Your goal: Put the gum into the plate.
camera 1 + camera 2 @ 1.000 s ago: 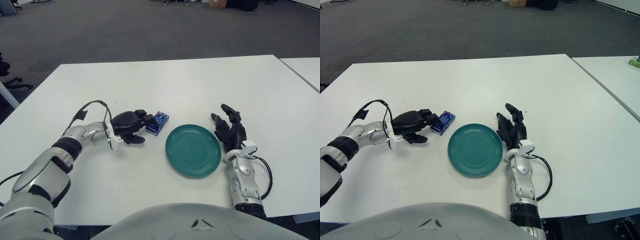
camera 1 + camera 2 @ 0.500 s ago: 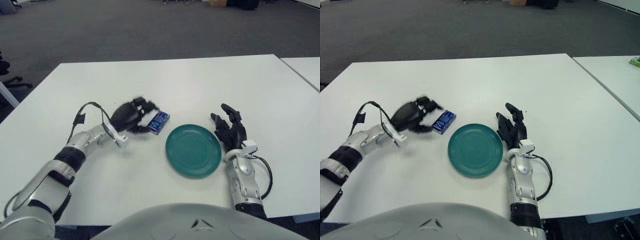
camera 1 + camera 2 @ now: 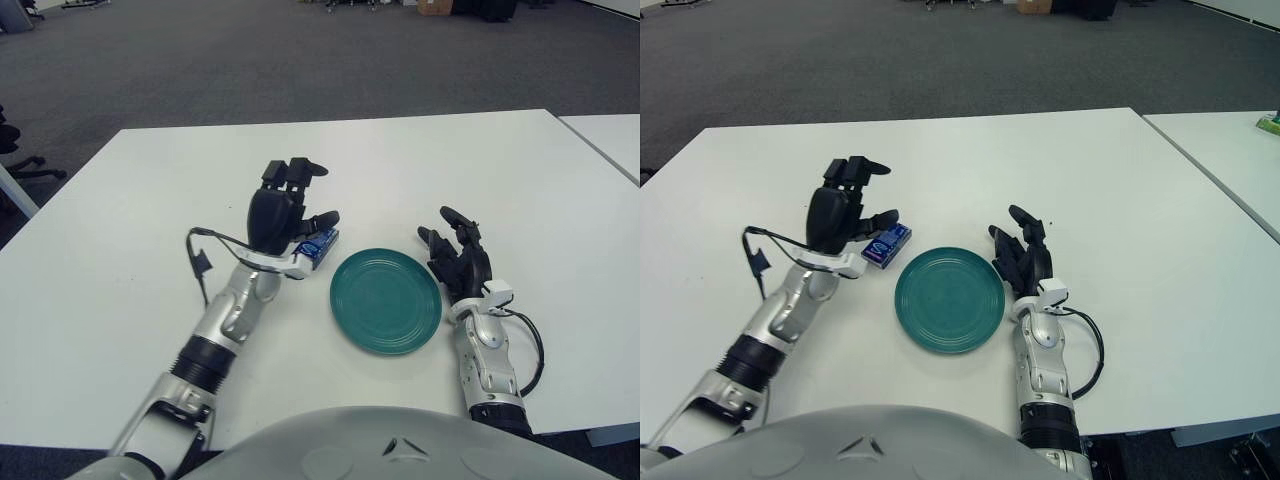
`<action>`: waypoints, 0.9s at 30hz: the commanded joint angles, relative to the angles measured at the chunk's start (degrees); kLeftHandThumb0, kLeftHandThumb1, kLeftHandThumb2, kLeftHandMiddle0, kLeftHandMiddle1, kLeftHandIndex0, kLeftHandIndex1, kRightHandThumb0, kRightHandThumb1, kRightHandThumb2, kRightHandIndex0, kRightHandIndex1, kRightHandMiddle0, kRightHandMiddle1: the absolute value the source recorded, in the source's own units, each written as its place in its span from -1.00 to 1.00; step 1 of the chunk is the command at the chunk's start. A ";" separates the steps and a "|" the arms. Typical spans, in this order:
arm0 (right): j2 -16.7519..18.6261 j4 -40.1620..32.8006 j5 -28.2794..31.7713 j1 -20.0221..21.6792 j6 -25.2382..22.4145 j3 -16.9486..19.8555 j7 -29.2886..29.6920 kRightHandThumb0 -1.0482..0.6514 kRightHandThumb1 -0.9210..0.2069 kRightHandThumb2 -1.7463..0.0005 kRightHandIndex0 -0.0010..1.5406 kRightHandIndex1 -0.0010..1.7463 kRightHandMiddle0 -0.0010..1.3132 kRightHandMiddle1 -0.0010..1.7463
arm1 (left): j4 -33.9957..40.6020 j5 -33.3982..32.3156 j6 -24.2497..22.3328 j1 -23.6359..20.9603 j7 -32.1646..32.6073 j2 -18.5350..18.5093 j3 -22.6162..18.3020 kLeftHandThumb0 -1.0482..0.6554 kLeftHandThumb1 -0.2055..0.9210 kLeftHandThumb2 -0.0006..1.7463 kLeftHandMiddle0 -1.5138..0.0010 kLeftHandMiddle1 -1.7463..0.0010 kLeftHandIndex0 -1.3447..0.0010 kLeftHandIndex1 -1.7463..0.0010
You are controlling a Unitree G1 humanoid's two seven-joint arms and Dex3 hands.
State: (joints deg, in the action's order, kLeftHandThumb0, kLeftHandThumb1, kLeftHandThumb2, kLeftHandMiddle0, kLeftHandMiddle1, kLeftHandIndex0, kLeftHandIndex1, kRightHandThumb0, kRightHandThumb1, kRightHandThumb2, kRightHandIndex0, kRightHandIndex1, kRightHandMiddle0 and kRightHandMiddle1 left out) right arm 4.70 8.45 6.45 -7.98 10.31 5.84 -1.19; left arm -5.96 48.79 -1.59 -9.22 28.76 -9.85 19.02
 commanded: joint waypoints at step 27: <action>-0.52 -1.49 1.89 -7.54 -8.96 -0.91 -1.64 -0.35 -1.00 0.32 -0.44 -0.28 -0.92 0.00 | -31.93 -5.24 -19.93 -12.22 3.76 17.89 1.34 -1.00 1.00 -0.10 1.00 -0.60 1.00 -0.88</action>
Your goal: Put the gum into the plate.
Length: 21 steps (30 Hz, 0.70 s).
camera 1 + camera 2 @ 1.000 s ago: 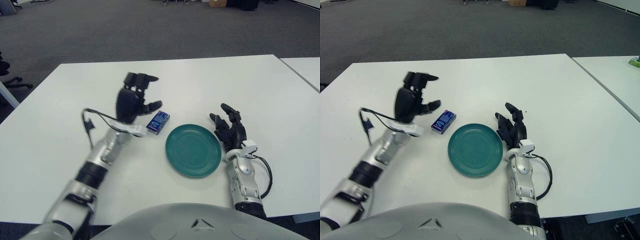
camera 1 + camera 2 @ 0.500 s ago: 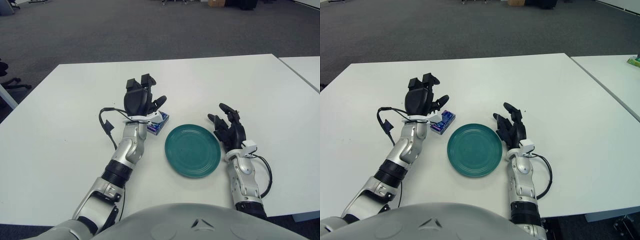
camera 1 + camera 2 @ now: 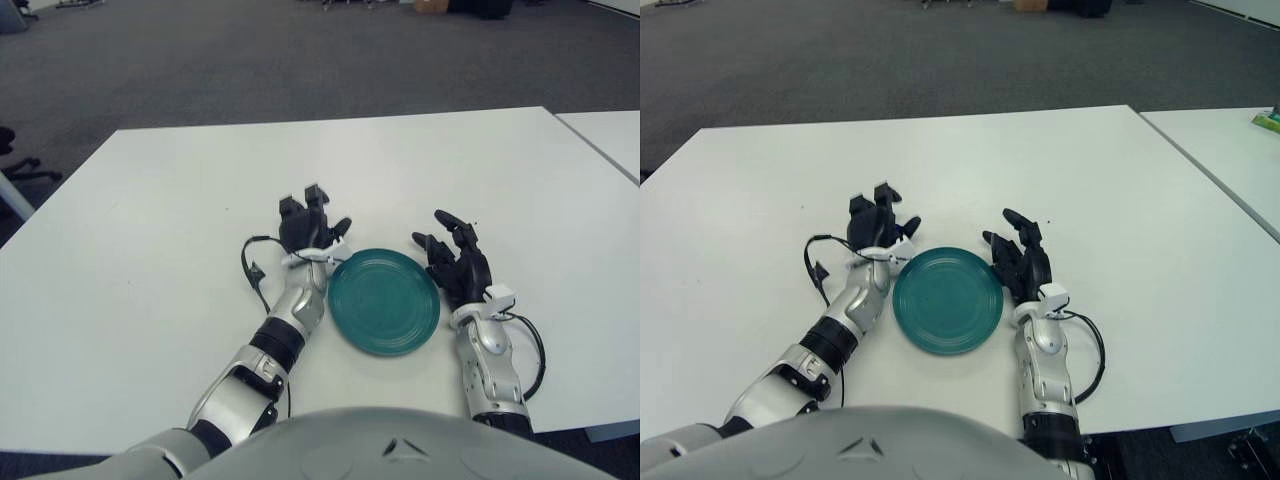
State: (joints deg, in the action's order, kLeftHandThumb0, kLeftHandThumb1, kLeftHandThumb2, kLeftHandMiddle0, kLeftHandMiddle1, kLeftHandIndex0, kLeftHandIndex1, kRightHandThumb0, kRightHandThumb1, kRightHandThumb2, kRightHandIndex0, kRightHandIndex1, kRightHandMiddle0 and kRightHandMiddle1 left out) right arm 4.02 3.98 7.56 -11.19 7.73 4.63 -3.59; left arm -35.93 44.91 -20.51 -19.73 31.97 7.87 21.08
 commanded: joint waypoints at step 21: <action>-1.35 -3.80 -0.35 -8.04 -10.68 -0.19 0.98 -0.36 -1.00 0.29 -0.45 -0.32 -0.99 -0.03 | -29.39 -6.51 -3.97 -7.79 0.88 4.82 1.02 -1.00 1.00 0.00 1.00 -0.84 1.00 -0.99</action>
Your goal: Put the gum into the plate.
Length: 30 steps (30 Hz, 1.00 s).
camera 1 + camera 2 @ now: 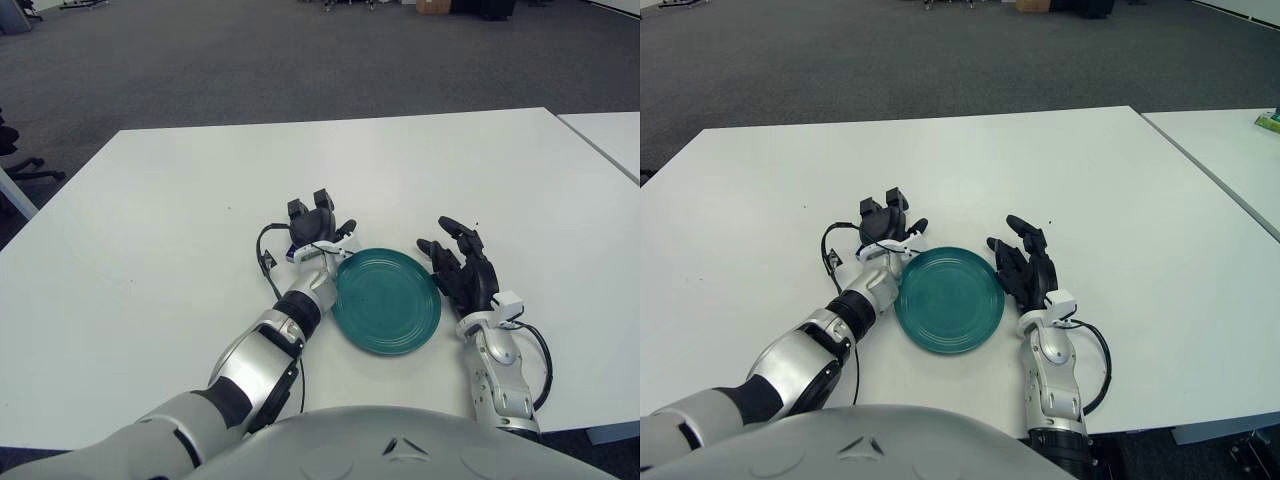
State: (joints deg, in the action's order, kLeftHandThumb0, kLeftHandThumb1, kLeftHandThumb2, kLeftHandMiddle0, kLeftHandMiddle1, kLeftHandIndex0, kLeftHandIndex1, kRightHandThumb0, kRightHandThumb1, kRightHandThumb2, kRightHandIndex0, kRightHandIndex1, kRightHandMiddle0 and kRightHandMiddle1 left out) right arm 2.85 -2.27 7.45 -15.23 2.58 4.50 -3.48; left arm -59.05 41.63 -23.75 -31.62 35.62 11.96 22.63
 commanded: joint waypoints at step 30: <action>-3.38 -2.26 2.66 -8.31 -7.55 1.89 -2.12 -0.33 -1.00 0.30 -0.45 -0.34 -1.00 -0.02 | 23.54 1.51 -21.59 26.69 -10.01 -4.74 8.23 -1.00 1.00 -0.07 1.00 -1.00 1.00 -0.98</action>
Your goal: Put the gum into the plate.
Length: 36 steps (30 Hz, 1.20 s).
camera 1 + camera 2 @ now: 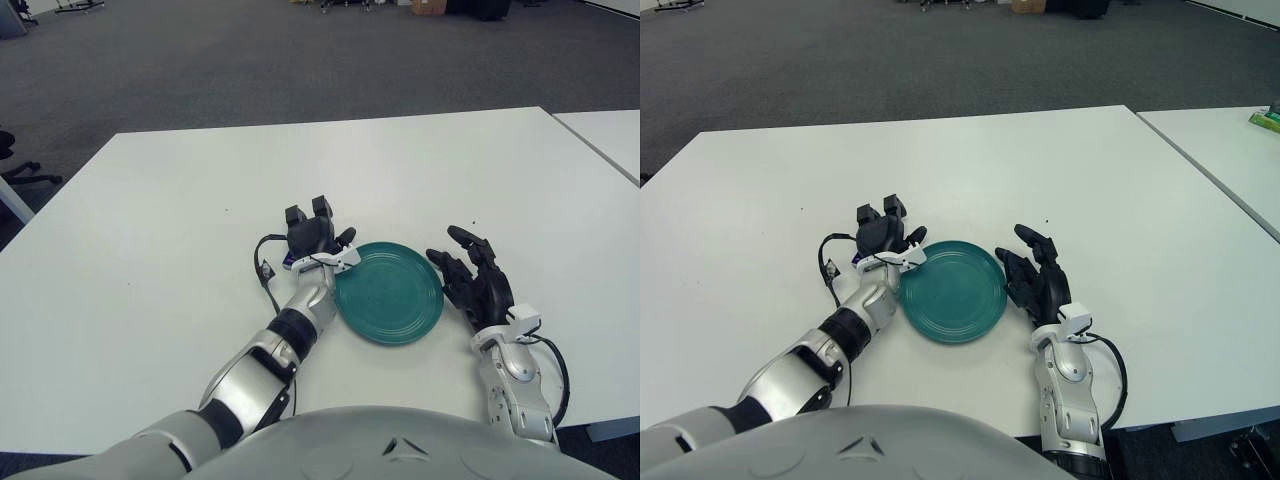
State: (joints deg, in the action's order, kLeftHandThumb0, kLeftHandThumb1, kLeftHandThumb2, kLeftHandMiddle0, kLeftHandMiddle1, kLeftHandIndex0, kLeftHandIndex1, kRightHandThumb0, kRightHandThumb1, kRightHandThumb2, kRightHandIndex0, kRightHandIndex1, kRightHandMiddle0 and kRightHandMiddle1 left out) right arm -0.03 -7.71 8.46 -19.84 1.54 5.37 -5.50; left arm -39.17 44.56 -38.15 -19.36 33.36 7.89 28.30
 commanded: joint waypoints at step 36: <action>-2.12 2.07 2.84 -2.95 -9.05 1.35 -2.53 -0.33 -1.00 0.31 -0.43 -0.36 -1.00 -0.04 | 27.35 12.20 -11.47 26.80 -1.04 -6.35 7.21 -1.00 1.00 -0.12 1.00 -0.78 1.00 -0.96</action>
State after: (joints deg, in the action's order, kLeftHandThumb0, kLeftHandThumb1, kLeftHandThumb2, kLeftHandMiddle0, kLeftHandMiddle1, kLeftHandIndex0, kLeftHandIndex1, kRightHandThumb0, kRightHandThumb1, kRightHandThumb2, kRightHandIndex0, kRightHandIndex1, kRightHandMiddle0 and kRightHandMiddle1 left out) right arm -1.94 -9.10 10.74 -20.81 -2.73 6.85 -8.07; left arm -10.08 57.23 -49.20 4.36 32.29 2.27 36.09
